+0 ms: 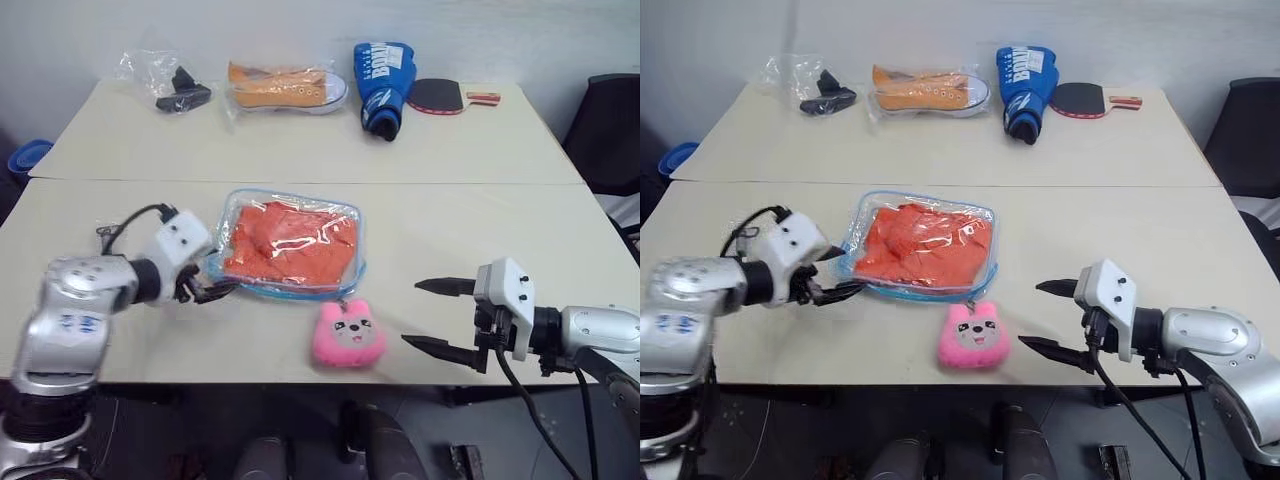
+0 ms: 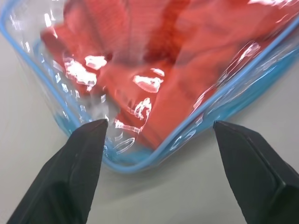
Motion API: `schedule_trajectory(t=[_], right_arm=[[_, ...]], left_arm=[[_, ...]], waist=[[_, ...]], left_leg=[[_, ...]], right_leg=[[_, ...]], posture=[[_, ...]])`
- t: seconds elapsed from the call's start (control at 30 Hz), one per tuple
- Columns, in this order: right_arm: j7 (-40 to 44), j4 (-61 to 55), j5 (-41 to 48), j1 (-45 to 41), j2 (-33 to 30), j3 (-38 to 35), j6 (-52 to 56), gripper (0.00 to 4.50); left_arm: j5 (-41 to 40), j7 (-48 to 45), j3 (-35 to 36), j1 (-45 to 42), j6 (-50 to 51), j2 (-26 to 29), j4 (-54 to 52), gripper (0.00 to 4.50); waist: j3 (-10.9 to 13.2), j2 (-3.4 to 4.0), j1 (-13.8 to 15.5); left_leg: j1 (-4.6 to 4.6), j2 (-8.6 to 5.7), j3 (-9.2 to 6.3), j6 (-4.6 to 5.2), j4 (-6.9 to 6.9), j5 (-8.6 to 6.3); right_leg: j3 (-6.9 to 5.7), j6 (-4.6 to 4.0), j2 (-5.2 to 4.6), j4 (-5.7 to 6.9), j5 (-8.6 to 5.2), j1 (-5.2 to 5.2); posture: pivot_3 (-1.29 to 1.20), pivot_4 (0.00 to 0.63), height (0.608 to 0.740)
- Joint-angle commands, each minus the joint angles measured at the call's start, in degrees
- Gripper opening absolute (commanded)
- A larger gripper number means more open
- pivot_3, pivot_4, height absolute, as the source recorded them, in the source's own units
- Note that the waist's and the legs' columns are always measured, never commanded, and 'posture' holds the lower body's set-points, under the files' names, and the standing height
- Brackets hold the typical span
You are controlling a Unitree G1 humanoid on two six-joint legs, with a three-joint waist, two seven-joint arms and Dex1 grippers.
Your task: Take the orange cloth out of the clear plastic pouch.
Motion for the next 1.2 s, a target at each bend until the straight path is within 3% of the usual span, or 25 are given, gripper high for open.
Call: schedule_trajectory(t=[0.03, 0.13, 0.23, 0.33, 0.47, 0.7, 0.83, 0.93, 1.2], right_arm=[[1.0, -0.2, 0.3, -0.9, -1.5, -1.9, -1.4, 4.50], [1.0, -0.6, 0.7, -0.5, -2.0, -2.5, -1.2, 4.50], [0.8, -1.9, 1.5, 0.7, -2.3, -3.7, -0.5, 4.50], [0.8, -3.3, 2.3, 2.1, -2.8, -5.1, 0.4, 4.50], [0.0, -5.1, 3.5, 3.4, -3.6, -7.3, 1.8, 4.50], [-2.6, -8.6, 6.0, 5.3, -3.2, -10.0, 4.3, 4.50], [-3.8, -9.1, 7.0, 5.2, -3.0, -10.4, 4.9, 4.50], [-4.2, -8.5, 6.6, 4.4, -3.1, -9.1, 4.4, 4.50], [-4.4, -5.0, 3.6, -1.1, -2.7, -2.5, 2.2, 4.50]], left_arm=[[-12.6, -11.4, 1.5, -2.8, -1.0, 5.0, -2.7, 3.83], [-14.7, -12.7, -4.7, -5.9, -3.9, 5.9, -1.3, 3.83], [-11.7, -13.3, -13.9, -9.4, -9.9, 4.8, 1.9, 3.83], [-8.7, -13.4, -26.6, -16.9, -12.7, -3.0, 8.8, 3.83], [-4.2, -12.5, -37.6, -20.8, -16.1, -11.1, 14.5, 3.83], [3.9, -7.8, -44.9, -23.6, -20.4, -16.3, 20.6, 3.83], [6.0, -6.7, -44.8, -23.7, -22.7, -16.5, 22.9, 3.83], [6.3, -7.1, -43.8, -23.5, -24.0, -15.9, 23.7, 3.25], [4.8, -8.5, -42.1, -21.0, -22.1, -13.4, 20.3, 0.93]], waist=[[0.0, 0.00, 0.1], [0.0, 0.00, 0.4], [0.0, 0.00, 0.3], [0.0, 0.00, 0.7], [0.0, -0.03, 0.2], [0.0, -0.04, 0.1], [0.0, -0.04, 0.1], [0.0, -0.04, 0.2], [0.0, -0.04, 0.1]], left_leg=[[0.00, -0.01, 0.00, 0.00, 0.00, 0.00], [0.01, -0.07, -0.03, 0.00, 0.01, 0.00], [-0.07, -0.09, -0.01, 0.00, 0.00, 0.00], [-0.16, -0.09, 0.01, -0.02, 0.01, 0.00], [-0.17, -0.13, 0.05, 0.00, 0.02, 0.00], [-0.11, 0.02, 0.11, -0.07, 0.00, -0.03], [-0.07, 0.02, 0.13, -0.03, -0.01, -0.05], [-0.11, 0.07, 0.13, -0.02, -0.01, -0.06], [-0.10, 0.10, 0.15, -0.02, -0.01, -0.07]], right_leg=[[0.00, 0.00, 0.00, -0.01, 0.00, 0.01], [-0.02, 0.02, -0.03, -0.03, -0.01, 0.10], [0.02, 0.05, 0.00, -0.06, 0.00, 0.15], [0.04, 0.05, 0.06, -0.05, 0.00, 0.18], [0.20, 0.13, 0.14, -0.12, 0.05, 0.23], [0.45, 0.13, 0.44, -0.15, 0.05, 0.17], [0.56, 0.14, 0.46, -0.14, 0.05, 0.20], [0.56, 0.14, 0.51, -0.17, 0.05, 0.15], [0.59, 0.14, 0.56, -0.17, 0.05, 0.15]], posture=[[0.00, 0.150, 0.740], [0.00, 0.150, 0.740], [0.00, 0.150, 0.740], [0.00, 0.150, 0.740], [0.00, 0.150, 0.740], [0.00, 0.150, 0.740], [0.00, 0.150, 0.740], [0.00, 0.150, 0.740], [0.00, 0.150, 0.740]])
